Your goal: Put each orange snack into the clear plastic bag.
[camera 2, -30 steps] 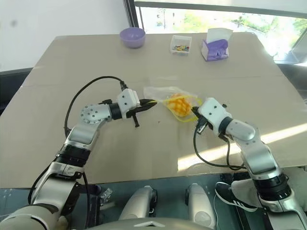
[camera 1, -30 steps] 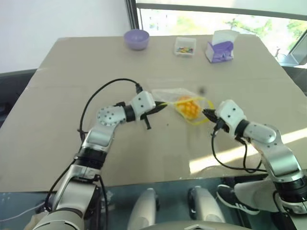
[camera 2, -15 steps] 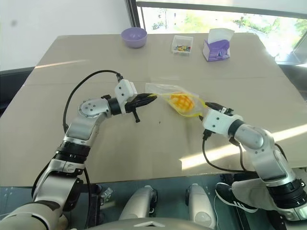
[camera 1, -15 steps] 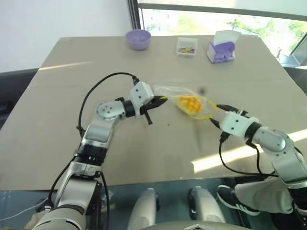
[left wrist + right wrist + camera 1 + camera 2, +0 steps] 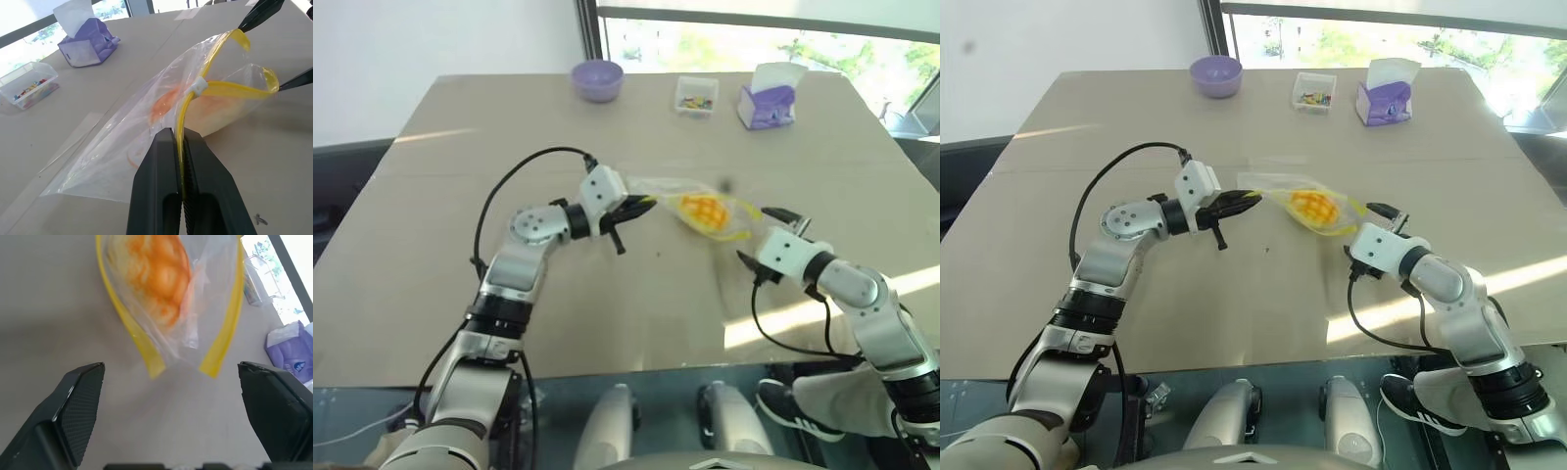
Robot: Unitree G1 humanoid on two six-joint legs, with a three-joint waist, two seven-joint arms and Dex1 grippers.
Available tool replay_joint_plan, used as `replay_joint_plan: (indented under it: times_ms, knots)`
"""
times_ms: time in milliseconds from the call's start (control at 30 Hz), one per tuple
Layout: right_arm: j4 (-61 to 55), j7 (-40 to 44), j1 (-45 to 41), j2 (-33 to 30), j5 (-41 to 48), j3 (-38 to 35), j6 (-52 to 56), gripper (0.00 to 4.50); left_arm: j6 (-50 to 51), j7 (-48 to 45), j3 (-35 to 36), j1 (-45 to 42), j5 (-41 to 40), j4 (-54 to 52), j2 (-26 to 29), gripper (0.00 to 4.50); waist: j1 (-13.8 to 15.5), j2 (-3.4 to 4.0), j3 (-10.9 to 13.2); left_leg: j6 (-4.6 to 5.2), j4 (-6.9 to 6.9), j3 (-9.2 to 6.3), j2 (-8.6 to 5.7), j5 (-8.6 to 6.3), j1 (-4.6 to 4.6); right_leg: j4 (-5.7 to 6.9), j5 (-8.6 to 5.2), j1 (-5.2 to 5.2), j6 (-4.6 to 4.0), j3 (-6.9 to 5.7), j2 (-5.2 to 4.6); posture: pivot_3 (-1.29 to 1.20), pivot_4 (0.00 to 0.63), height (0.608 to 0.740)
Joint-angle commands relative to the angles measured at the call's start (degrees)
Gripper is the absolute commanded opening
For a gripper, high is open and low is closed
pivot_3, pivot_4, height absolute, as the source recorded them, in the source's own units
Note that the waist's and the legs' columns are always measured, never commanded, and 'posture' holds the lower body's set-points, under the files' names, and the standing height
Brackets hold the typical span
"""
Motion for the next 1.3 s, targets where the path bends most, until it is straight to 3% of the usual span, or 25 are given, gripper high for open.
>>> replay_joint_plan:
  times_ms: [33,433,567,733,767,1133,1300]
  knots:
    - [-1.62,-1.54,-1.45,0.33,-1.48,-1.13,-1.01,4.39,0.0,0.3,1.57,-0.37,-1.22,-3.3,0.2,0.17,-0.02,0.0,0.0,0.0,0.0,-0.01,0.0,0.0,0.0,0.0,0.0,0.0,0.0,0.0,0.0,0.0,0.15,0.74]
    - [6.01,-2.27,-6.47,2.59,-3.36,1.64,-7.47,4.39,0.65,0.43,1.4,0.3,-1.56,-4.81,0.14,0.17,-0.04,0.0,0.0,0.0,0.0,0.01,0.0,0.0,0.0,0.0,0.0,0.0,0.0,0.01,0.0,0.0,0.15,0.74]
    - [6.55,-1.31,-6.74,2.87,-2.34,1.02,-8.16,3.15,0.7,0.61,1.52,0.6,-1.53,-5.14,0.26,0.17,-0.03,0.0,0.0,0.0,0.0,0.0,0.0,0.0,0.0,-0.01,0.0,0.0,0.0,0.0,0.0,0.0,0.15,0.74]
    - [6.03,-0.42,-6.02,1.95,-1.32,-0.25,-8.62,0.74,0.58,0.78,1.77,0.92,-1.51,-5.51,0.39,0.17,-0.02,0.0,0.0,0.0,0.0,0.01,0.0,0.0,0.0,-0.01,0.0,0.0,0.0,0.01,0.0,0.0,0.15,0.74]
    - [5.99,-0.41,-6.04,1.87,-1.22,-0.44,-8.64,0.09,0.58,0.8,1.8,0.93,-1.5,-5.55,0.4,0.17,-0.02,0.0,0.0,0.0,0.0,0.0,0.0,0.0,0.0,-0.01,0.0,0.0,0.0,0.0,0.0,0.0,0.15,0.74]
    - [7.11,2.25,-14.55,-4.57,4.67,-8.98,-8.94,0.09,1.53,3.43,5.57,-5.08,-3.19,-0.41,0.14,0.17,-0.04,0.01,0.01,0.0,0.0,-0.01,0.01,0.0,0.01,0.01,0.0,0.0,0.0,-0.01,0.01,0.0,0.15,0.74]
    - [13.37,4.0,-19.29,-5.85,6.39,-8.68,-10.51,0.09,1.83,4.75,5.21,-8.84,-3.1,3.45,-1.49,0.17,-0.02,0.01,0.01,0.0,0.0,0.03,0.0,0.0,-0.01,-0.05,0.0,0.02,0.0,0.01,-0.01,0.0,0.15,0.74]
